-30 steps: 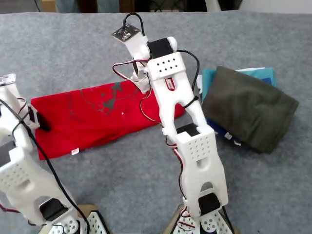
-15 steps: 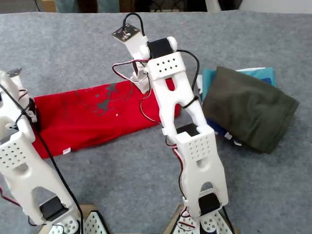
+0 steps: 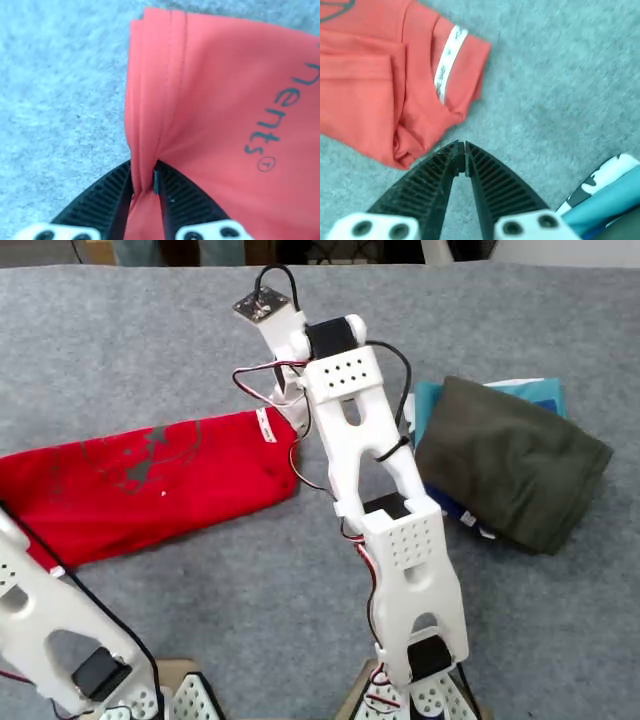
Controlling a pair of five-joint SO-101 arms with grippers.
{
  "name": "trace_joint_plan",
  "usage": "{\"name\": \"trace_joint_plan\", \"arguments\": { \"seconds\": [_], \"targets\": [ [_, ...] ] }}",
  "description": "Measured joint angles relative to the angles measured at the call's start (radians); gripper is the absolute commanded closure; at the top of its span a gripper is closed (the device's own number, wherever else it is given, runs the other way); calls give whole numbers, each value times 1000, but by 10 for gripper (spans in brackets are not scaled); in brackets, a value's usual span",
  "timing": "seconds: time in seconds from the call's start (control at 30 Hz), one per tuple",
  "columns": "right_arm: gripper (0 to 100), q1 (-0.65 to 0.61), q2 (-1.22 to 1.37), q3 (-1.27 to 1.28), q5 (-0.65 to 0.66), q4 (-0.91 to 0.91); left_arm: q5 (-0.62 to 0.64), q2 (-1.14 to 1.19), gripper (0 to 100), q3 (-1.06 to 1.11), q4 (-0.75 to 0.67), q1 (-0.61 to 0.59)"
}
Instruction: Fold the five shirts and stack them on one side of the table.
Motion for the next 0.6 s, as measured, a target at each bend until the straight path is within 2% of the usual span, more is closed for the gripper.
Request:
{"name": "trace_joint_plan", "arguments": {
  "seconds": [0.37,0.6],
  "targets": [
    [983,21,0,-115,0,-198,83,-25,971,104,0,180],
    [981,103,-2,-181,0,-212,104,-279,971,284,0,384]
  ]
}}
